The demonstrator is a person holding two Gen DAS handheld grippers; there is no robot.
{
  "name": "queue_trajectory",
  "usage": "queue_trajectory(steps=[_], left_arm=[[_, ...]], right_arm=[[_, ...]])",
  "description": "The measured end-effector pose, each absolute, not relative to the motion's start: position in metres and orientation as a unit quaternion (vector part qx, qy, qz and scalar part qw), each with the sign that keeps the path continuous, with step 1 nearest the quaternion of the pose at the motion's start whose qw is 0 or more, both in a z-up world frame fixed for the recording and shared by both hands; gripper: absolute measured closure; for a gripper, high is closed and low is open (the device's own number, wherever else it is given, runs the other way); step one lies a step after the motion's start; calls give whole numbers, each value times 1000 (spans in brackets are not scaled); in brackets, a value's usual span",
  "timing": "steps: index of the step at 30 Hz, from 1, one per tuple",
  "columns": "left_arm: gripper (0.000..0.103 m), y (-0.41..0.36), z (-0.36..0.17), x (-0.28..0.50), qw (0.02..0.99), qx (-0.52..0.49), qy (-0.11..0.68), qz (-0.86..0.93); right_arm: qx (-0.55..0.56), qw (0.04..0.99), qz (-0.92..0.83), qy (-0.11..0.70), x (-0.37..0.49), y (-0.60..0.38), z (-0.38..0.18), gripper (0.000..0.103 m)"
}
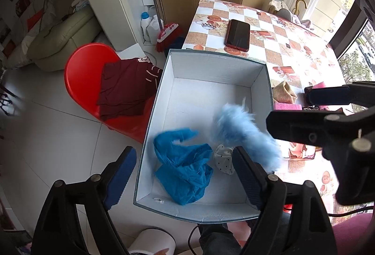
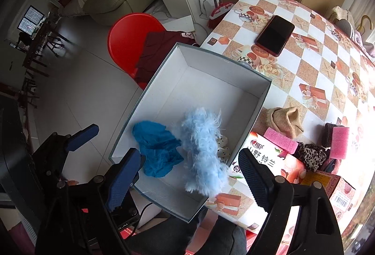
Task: Organize soft objects
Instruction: 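Open both tools to drop the boa and blue cloth into the box, then move both tools back over the remaining items on the table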
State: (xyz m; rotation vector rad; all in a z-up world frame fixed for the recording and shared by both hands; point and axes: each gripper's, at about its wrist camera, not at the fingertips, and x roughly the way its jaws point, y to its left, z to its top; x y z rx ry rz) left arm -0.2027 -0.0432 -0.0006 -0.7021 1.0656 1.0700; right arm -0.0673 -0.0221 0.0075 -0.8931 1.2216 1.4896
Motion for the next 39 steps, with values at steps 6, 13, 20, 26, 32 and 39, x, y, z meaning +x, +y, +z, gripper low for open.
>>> queue_trajectory(steps=[6, 13, 20, 26, 32, 39], left_arm=[[0, -31, 8, -206, 705, -391, 414, 422], [0, -17, 34, -157, 744, -358, 422, 374], [0, -21, 22, -77, 759, -311, 479, 312], [0, -17, -4, -12, 746, -293, 529, 277], [0, 0, -51, 47, 703, -312, 591, 244], [0, 25, -105, 82, 637, -342, 645, 250]], right_arm=[[-337, 512, 580, 536, -34, -30, 5, 0], [-247, 590, 506, 578, 66, -55, 27, 0], [-195, 678, 394, 589, 194, -95, 40, 0], [-241, 651, 365, 621, 244, -91, -8, 0], [-342, 574, 395, 631, 246, -46, -75, 0], [-351, 502, 408, 677, 256, -12, -140, 0]])
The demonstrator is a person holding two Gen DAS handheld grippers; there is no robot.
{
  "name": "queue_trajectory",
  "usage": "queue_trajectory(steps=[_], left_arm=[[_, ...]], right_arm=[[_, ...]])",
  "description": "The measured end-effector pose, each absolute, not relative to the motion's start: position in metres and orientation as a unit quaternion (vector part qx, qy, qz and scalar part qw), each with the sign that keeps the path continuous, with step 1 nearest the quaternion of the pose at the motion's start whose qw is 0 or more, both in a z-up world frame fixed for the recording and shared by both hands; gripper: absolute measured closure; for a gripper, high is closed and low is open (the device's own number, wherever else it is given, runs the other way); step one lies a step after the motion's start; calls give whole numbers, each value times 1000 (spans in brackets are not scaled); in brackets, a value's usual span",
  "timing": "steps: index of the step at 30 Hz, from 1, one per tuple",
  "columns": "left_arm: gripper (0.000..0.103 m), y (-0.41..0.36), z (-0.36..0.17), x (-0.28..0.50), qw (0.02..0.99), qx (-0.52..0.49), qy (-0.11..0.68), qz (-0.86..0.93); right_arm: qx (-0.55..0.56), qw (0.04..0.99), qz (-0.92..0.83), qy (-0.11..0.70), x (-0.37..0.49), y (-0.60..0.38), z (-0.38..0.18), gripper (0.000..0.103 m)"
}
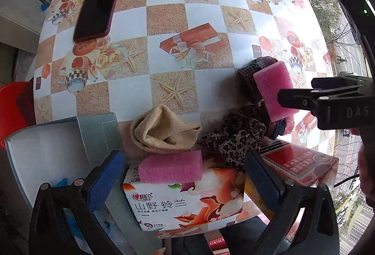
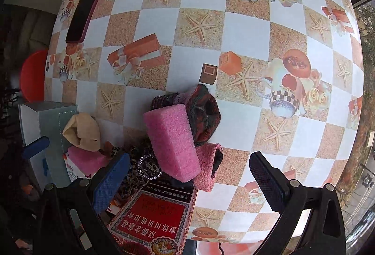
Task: Organize soft objects
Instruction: 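Move both tools back over the remaining items on the table, then grasp the beige knit hat with the left tool while the right grasps a pink foam sponge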
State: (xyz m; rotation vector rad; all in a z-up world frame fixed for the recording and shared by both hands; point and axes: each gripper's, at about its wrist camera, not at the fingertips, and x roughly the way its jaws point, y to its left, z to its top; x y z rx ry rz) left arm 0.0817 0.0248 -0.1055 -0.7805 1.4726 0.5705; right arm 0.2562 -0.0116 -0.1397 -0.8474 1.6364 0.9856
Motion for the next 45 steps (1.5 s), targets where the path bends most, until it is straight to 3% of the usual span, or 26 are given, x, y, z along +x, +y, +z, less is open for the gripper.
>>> queue_trajectory(steps=[4, 6, 10, 14, 18, 27, 41, 43, 45], left_arm=[[0, 24, -136, 103, 599, -355, 682, 224], [0, 21, -158, 109, 576, -365, 703, 202], [0, 25, -181, 127, 569, -378, 704, 192], [0, 53, -142, 161, 647, -350, 634, 237], [0, 69, -108, 167, 676, -307, 618, 257], [0, 69, -127, 118, 618, -313, 661, 288], [1, 67, -191, 116, 531, -349, 702, 320], [10, 66, -197, 117, 528, -346, 708, 316], [19, 66, -202, 118, 522, -345, 716, 311]], right_arm=[[-379, 455, 403, 698, 252, -7, -175, 0], [-401, 477, 382, 683, 262, -11, -183, 0], [-317, 558, 320, 697, 330, -35, -173, 0], [-243, 615, 276, 697, 390, -77, -151, 0], [-193, 627, 251, 712, 416, -121, -144, 0], [-137, 595, 276, 742, 407, -124, -152, 0], [-206, 569, 268, 749, 344, -61, -204, 0], [-211, 571, 271, 745, 339, -59, -201, 9], [-223, 578, 285, 731, 337, -58, -192, 43]])
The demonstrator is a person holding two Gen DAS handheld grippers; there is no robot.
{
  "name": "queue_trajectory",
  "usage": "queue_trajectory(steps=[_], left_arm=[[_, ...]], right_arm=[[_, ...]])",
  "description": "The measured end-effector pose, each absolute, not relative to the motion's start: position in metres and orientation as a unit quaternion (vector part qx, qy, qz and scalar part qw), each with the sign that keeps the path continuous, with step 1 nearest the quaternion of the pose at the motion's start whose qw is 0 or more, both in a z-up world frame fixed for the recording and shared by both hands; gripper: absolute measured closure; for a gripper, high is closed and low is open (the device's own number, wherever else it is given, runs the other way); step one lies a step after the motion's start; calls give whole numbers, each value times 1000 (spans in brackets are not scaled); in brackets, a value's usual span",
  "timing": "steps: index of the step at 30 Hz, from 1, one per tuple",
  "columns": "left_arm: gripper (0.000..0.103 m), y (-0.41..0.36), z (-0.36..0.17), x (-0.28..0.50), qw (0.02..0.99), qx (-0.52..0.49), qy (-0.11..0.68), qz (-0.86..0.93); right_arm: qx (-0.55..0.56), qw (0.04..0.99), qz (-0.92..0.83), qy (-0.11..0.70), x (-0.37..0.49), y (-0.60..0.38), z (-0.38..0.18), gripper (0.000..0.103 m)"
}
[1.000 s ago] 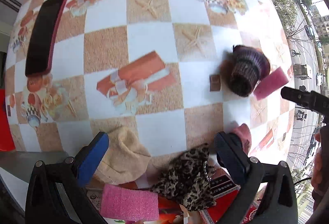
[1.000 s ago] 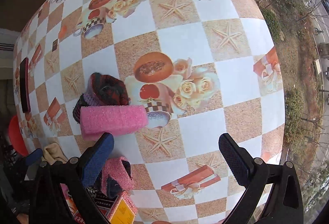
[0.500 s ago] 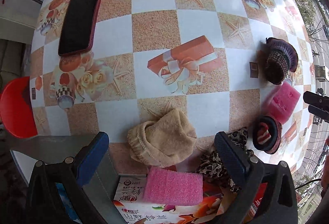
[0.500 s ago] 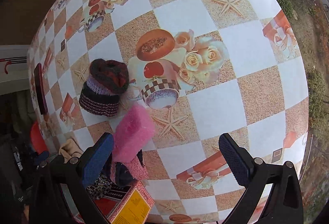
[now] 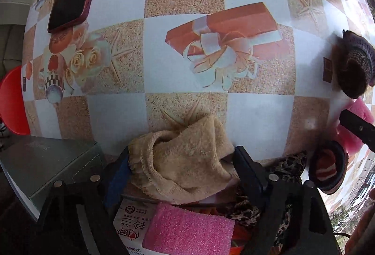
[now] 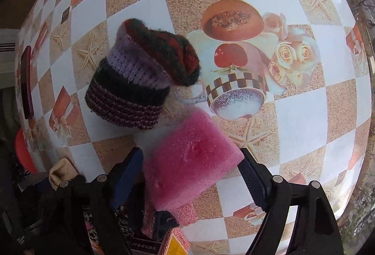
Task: Organize soft objects
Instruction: 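Grasp the beige knit hat with the left tool while the right grasps a pink foam sponge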
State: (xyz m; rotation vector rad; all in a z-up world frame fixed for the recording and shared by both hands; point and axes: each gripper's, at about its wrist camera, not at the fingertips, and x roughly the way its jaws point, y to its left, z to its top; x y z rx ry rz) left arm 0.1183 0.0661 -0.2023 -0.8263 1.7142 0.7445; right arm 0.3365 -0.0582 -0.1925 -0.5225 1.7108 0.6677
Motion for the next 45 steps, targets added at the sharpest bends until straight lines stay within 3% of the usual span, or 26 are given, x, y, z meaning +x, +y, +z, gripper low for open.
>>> queue_trajectory(steps=[1, 4, 5, 6, 19, 33, 45], left_arm=[[21, 67, -202, 119, 522, -349, 714, 309], [60, 67, -198, 123, 539, -360, 705, 289], [66, 66, -194, 125, 545, -349, 705, 290], [67, 64, -188, 126, 556, -337, 702, 291], [69, 45, -64, 112, 693, -291, 576, 322], [68, -4, -44, 77, 707, -249, 580, 319], [68, -19, -19, 1, 715, -274, 541, 348]], right_arm=[[-218, 572, 300, 731, 336, -58, -190, 45], [-208, 556, 321, 738, 333, -59, -186, 68], [-203, 557, 324, 737, 334, -62, -183, 79], [-191, 559, 326, 738, 336, -67, -180, 79], [-120, 598, 323, 724, 357, -119, -125, 79], [-130, 617, 350, 693, 304, -152, -68, 79], [-165, 623, 428, 634, 212, -119, -10, 79]])
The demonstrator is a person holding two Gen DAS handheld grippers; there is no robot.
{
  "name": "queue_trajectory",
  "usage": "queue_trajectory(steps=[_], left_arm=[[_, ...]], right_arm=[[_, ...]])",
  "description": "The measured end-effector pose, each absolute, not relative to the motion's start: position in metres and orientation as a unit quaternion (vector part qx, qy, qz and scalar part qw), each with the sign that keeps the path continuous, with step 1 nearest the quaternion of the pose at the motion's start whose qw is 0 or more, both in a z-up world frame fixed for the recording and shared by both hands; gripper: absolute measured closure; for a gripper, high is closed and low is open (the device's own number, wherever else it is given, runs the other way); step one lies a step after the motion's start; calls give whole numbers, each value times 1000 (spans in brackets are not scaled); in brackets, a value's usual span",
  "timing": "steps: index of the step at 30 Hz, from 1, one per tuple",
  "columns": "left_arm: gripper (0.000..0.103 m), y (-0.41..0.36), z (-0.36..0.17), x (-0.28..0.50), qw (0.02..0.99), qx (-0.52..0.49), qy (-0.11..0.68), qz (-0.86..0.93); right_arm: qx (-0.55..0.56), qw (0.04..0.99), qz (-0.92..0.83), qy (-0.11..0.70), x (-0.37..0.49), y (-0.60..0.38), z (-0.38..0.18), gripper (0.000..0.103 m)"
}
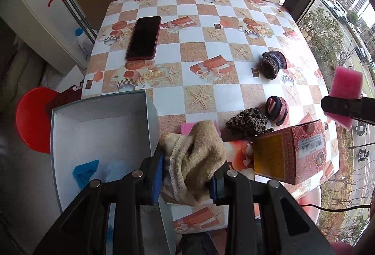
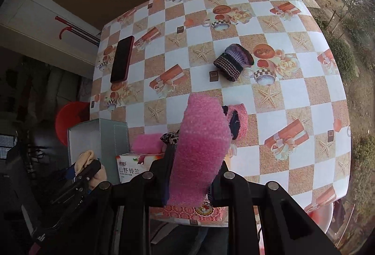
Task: Organize soft objects
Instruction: 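Grasp the beige knit hat with the left tool while the right grasps a pink foam sponge, then carry the beige hat and pink sponge in both tools over the box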
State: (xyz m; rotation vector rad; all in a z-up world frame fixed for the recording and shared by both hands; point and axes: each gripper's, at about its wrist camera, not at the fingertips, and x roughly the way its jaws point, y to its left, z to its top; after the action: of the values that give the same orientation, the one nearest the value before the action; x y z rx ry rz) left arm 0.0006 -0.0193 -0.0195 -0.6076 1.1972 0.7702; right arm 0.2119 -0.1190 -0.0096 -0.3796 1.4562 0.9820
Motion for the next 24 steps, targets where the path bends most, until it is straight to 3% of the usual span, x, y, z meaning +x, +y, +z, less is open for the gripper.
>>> queue_trajectory(steps=[24], left_arm=[[68, -36, -18, -180, 650, -348, 493, 461]], right_arm=[[-305, 510, 561, 577, 1, -52, -2, 79]])
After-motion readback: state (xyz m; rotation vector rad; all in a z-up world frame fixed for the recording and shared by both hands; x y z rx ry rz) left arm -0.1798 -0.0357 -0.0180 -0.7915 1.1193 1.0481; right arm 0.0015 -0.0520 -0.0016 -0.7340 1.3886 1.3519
